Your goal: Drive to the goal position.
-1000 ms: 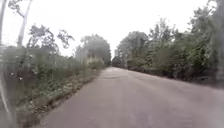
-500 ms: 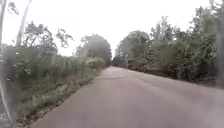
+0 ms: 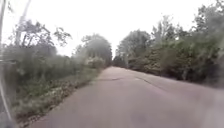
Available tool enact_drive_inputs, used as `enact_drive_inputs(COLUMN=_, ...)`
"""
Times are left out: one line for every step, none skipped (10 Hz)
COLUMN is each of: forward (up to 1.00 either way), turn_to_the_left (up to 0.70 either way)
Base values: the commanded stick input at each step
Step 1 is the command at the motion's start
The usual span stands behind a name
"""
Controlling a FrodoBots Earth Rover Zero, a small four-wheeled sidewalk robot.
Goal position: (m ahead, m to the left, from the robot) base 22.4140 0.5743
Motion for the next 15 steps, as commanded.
enact_drive_inputs(forward=0.70, turn_to_the_left=0.00)
enact_drive_inputs(forward=0.70, turn_to_the_left=0.00)
enact_drive_inputs(forward=0.70, turn_to_the_left=-0.01)
enact_drive_inputs(forward=0.70, turn_to_the_left=-0.08)
enact_drive_inputs(forward=0.70, turn_to_the_left=-0.22)
enact_drive_inputs(forward=0.70, turn_to_the_left=-0.08)
enact_drive_inputs(forward=0.70, turn_to_the_left=0.00)
enact_drive_inputs(forward=0.70, turn_to_the_left=0.00)
enact_drive_inputs(forward=0.70, turn_to_the_left=0.00)
enact_drive_inputs(forward=0.70, turn_to_the_left=0.00)
enact_drive_inputs(forward=0.70, turn_to_the_left=0.00)
enact_drive_inputs(forward=0.70, turn_to_the_left=0.00)
enact_drive_inputs(forward=0.70, turn_to_the_left=0.00)
enact_drive_inputs(forward=0.70, turn_to_the_left=0.00)
enact_drive_inputs(forward=0.70, turn_to_the_left=0.00)
